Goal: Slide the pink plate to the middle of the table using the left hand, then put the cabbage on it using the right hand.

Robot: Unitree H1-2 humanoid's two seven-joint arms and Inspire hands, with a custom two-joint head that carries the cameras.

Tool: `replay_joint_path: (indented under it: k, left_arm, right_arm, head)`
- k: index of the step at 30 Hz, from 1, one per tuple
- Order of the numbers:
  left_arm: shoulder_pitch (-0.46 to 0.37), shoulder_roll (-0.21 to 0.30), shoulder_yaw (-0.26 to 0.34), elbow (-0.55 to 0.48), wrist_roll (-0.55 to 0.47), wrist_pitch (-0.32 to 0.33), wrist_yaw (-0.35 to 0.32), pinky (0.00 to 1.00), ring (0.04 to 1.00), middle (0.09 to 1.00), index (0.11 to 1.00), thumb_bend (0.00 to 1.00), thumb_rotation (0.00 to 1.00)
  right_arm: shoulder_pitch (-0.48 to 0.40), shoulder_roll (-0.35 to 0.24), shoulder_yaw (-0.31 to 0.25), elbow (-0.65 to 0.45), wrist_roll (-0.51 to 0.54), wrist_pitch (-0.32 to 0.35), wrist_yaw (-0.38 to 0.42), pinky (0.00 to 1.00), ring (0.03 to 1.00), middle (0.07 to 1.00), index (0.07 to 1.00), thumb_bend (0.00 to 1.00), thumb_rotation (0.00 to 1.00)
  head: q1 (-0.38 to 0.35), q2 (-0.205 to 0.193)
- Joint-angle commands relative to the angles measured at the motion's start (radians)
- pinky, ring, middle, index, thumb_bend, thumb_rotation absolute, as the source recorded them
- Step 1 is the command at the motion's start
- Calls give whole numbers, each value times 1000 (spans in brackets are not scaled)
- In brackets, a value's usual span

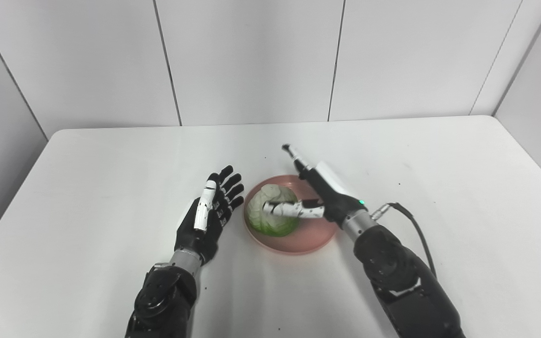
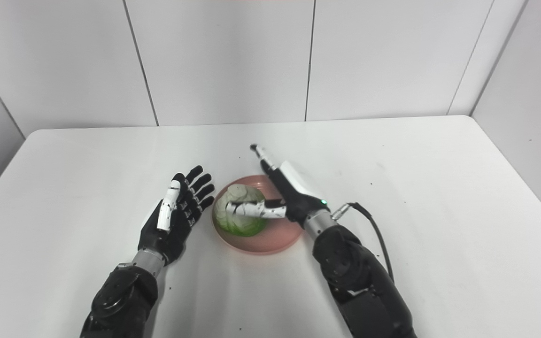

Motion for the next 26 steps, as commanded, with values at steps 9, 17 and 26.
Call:
replay_joint_path:
  k: [9,17,26]
  left_arm:
    - [2,18,-16,-38,80,-83,21,963,947,956,951,454,1000]
    - [5,46,-36,-24,149,-156,21,1000,995,1000,1000,455,1000]
    - [10,55,-45,14,183,-221,25,1000,994,1000,1000,486,1000]
  right_arm:
    - [97,96,-166,-36,183,-86,-147,996,1000,1000,1000,837,1000]
    - [125,122,-229,-14,337,-23,-113,1000,1000,1000,1000,867,1000]
    - [165,149,-239,-13,377,-22,-136,1000,1000,1000,1000,489,1000]
  head:
    - [-7,-1]
    - [-14,-3]
    - [-19,-8]
